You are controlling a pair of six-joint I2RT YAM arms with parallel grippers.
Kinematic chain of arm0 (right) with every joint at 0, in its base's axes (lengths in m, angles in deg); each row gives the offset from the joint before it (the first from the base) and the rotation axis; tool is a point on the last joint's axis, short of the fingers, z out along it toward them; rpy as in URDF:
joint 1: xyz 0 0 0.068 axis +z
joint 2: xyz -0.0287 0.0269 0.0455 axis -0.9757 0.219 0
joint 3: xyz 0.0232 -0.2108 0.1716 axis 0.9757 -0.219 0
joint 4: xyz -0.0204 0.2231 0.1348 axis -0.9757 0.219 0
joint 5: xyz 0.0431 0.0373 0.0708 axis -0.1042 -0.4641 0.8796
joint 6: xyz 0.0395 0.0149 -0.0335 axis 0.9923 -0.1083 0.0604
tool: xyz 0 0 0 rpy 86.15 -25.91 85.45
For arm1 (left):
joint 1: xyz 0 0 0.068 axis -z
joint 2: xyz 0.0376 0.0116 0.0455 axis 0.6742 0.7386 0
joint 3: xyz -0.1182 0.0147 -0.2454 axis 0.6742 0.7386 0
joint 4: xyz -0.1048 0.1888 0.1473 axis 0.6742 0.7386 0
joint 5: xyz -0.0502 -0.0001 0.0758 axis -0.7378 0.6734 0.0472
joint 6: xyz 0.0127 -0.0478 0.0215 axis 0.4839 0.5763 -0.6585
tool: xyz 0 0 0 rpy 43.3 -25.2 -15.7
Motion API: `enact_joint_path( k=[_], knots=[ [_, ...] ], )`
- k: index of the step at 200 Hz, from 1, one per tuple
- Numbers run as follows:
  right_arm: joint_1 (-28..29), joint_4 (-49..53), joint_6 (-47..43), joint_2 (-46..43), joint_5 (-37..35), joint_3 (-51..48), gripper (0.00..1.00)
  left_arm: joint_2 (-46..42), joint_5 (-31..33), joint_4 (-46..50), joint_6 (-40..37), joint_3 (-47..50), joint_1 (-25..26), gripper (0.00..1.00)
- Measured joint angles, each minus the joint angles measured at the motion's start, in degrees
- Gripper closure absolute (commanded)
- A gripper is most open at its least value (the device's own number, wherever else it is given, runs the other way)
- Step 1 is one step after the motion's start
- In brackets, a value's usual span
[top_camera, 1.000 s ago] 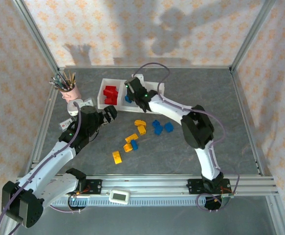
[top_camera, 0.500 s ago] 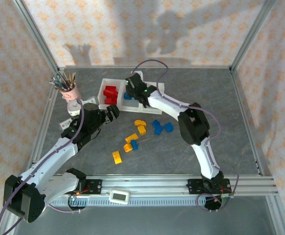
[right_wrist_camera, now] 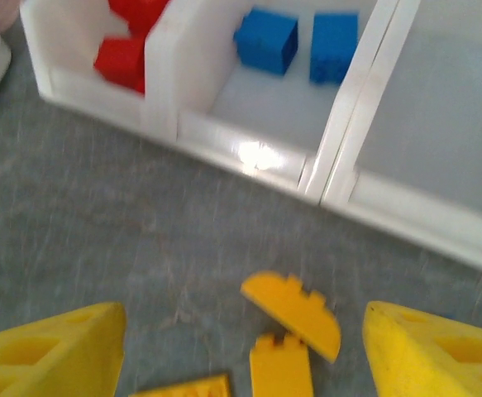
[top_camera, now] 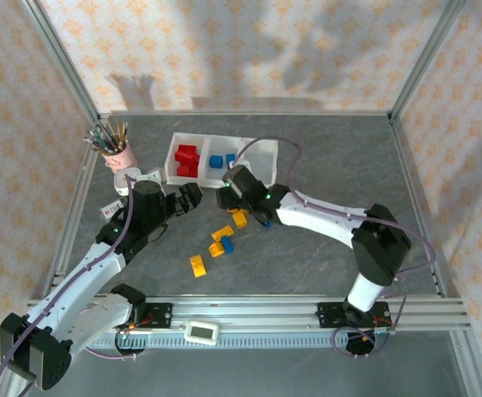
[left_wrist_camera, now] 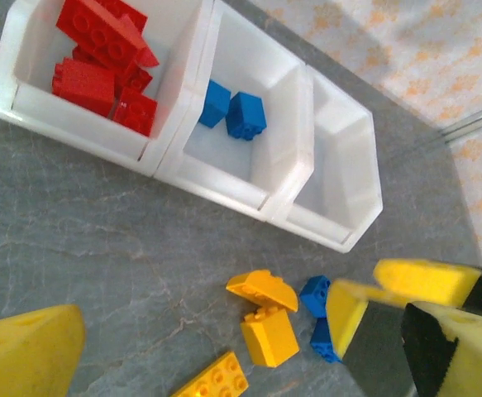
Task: Sort the legos into containers by color
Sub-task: Pick up the lego from the bottom-center of the table.
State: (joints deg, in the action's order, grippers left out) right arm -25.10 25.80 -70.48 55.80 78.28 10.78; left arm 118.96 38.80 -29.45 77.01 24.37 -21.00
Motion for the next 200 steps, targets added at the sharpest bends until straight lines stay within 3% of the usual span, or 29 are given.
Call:
enact_joint_path(
  k=[71, 200],
  knots=[
    [10.19, -2.51, 10.43, -3.41, 1.16, -13.84, 0.24, -1.51, 0.39, 0.61, 3.72, 5.86, 7.89, 0.01],
    [10.71, -8.48, 13.22, 4.17, 1.88, -14.64, 0.46, -3.82, 4.5, 0.68, 6.27, 8.24, 7.87, 0.01]
  ],
)
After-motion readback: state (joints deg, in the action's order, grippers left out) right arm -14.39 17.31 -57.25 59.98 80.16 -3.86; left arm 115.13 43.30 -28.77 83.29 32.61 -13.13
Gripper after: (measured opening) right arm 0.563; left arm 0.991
